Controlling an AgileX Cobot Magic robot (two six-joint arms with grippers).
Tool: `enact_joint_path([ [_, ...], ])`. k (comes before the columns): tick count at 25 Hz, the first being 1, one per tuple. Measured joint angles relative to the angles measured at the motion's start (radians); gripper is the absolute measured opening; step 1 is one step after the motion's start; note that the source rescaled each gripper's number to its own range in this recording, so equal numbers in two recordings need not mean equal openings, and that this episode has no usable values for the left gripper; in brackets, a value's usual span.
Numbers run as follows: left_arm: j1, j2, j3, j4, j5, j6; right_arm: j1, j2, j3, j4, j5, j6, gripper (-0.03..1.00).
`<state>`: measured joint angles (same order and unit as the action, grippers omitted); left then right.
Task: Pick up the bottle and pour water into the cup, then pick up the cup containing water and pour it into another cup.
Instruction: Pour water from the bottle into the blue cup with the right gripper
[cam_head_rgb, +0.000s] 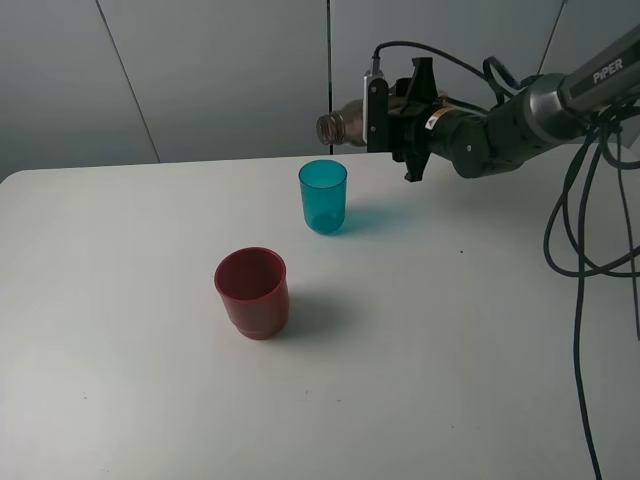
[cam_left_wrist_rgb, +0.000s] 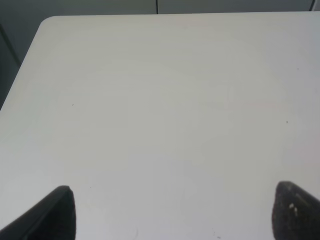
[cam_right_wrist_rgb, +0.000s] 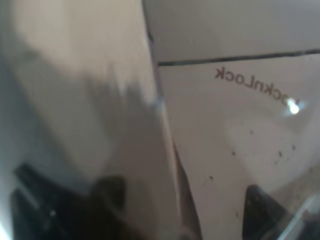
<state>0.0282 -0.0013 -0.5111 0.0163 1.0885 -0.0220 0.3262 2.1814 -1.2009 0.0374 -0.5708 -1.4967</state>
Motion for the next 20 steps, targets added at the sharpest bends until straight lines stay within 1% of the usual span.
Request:
enact_joint_path([
  [20, 0.0, 0.0, 0.0, 0.0, 0.0, 0.0, -0.006, 0.0, 0.0, 0.0, -0.006, -0.212, 0.02],
])
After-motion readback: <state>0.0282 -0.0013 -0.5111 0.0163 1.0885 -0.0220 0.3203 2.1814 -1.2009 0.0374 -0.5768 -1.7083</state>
